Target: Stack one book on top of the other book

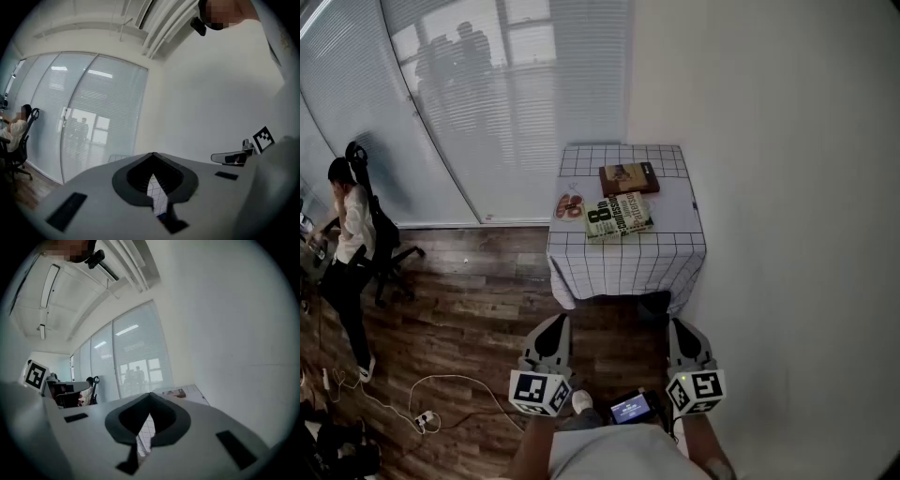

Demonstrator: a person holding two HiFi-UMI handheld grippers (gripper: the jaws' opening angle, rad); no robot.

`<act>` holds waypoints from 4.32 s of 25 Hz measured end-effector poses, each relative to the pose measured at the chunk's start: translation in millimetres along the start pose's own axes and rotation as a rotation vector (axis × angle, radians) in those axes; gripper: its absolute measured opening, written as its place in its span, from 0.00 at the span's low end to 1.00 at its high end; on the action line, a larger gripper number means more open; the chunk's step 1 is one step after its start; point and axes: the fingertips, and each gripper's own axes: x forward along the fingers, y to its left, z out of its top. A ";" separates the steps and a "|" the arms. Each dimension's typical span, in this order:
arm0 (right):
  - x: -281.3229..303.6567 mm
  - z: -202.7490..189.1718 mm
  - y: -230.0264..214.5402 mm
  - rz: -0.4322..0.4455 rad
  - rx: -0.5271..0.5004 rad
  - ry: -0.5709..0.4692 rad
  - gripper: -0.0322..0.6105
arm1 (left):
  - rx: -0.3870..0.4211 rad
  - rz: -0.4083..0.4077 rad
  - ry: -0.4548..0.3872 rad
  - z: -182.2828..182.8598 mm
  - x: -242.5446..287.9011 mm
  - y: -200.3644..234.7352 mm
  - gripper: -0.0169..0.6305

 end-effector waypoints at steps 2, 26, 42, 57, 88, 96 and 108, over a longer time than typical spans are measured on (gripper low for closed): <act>-6.6 2.7 -5.8 0.000 0.006 -0.006 0.06 | 0.007 0.007 0.001 -0.8 -2.5 -7.7 0.04; -20.2 11.7 -40.9 0.053 0.089 -0.046 0.06 | 0.016 0.043 -0.008 -2.2 12.2 -41.0 0.04; 65.0 15.8 -80.1 -0.005 0.055 -0.004 0.06 | 0.003 0.011 -0.004 -5.7 112.9 2.8 0.04; 202.6 15.7 -92.3 -0.009 0.073 0.047 0.06 | 0.002 0.002 0.017 -3.1 222.3 92.6 0.04; 360.6 13.5 -141.0 0.038 -0.017 0.112 0.06 | -0.030 0.070 0.071 -21.5 343.2 159.7 0.04; 376.1 -6.3 -149.0 0.034 -0.027 0.179 0.06 | -0.052 0.068 0.116 -44.4 359.2 165.2 0.04; 392.8 -36.1 -166.7 0.035 -0.034 0.253 0.06 | -0.061 0.084 0.205 -85.5 374.7 171.8 0.04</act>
